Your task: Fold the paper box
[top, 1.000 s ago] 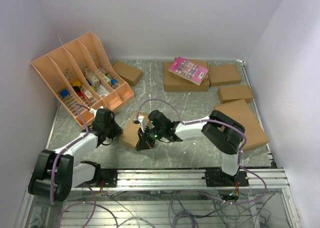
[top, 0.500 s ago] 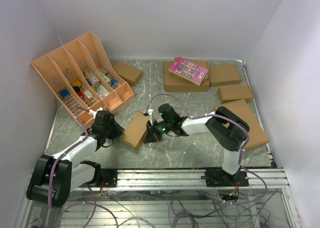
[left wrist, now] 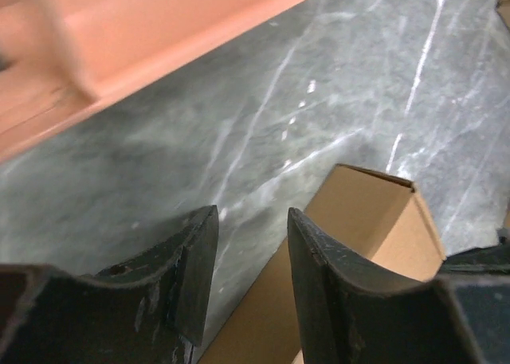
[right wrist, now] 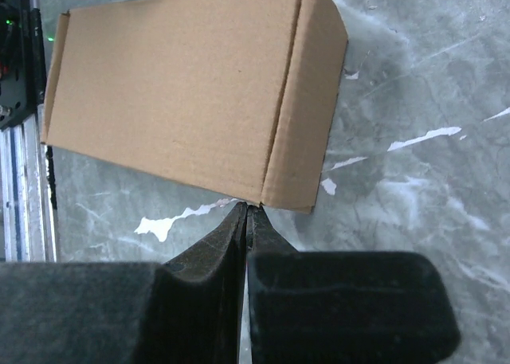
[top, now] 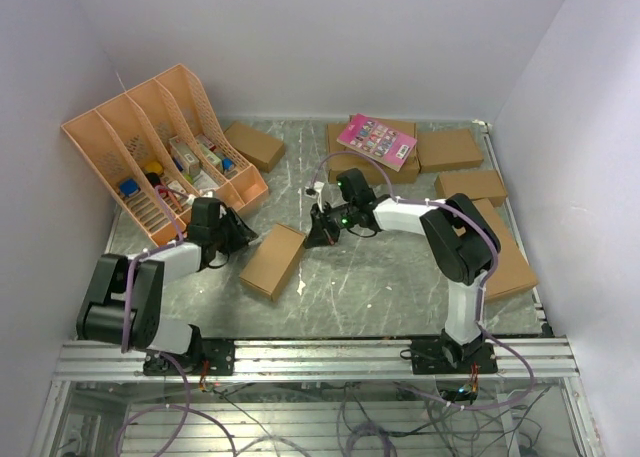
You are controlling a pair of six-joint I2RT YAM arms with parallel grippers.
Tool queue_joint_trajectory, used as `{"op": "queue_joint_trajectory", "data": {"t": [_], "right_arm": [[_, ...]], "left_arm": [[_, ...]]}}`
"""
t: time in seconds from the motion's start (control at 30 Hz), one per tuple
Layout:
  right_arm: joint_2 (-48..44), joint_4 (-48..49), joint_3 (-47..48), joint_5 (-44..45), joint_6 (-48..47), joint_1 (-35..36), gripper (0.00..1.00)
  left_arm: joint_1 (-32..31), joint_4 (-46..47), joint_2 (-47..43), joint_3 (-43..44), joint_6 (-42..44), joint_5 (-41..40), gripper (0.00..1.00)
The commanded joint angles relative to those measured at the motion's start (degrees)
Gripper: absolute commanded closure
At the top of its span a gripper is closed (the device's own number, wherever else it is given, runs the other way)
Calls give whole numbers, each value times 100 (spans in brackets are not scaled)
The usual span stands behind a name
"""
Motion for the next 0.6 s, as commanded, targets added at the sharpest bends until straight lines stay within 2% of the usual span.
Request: {"op": "queue_joint_trajectory", "data": {"t": [0.0, 0.17, 0.33, 0.37, 0.43, 0.5, 0.53, 0.57], "right_arm": [[326, -340, 380, 83, -144, 32, 98], [-81, -914, 425, 206, -765, -128, 96], [-1234, -2030, 746, 846, -1931, -750, 95], [-1497, -2186, 853, 974, -2078, -897, 90], [-1936, -2475, 1170, 1329, -2356, -1137, 60], [-2313, -2788, 1575, 1606, -2616, -1371, 36], [-2451, -2884, 1769, 1677, -2611, -1488, 24], [-2582, -2939, 1987, 1708, -2504, -1610, 12]], "left_arm": [[35, 622, 533, 95, 300, 688, 49], [130, -370, -425, 299, 569, 7, 47], [255, -1661, -2003, 976, 1028, -746, 40], [255, -1764, -2260, 1178, 1196, -673, 36], [255, -1736, -2656, 1690, 1411, -424, 24], [255, -1470, -2868, 2111, 1575, -6, 6], [254, -1314, -2899, 2316, 1603, 234, 2], [255, -1147, -2889, 2564, 1579, 433, 5]]}}
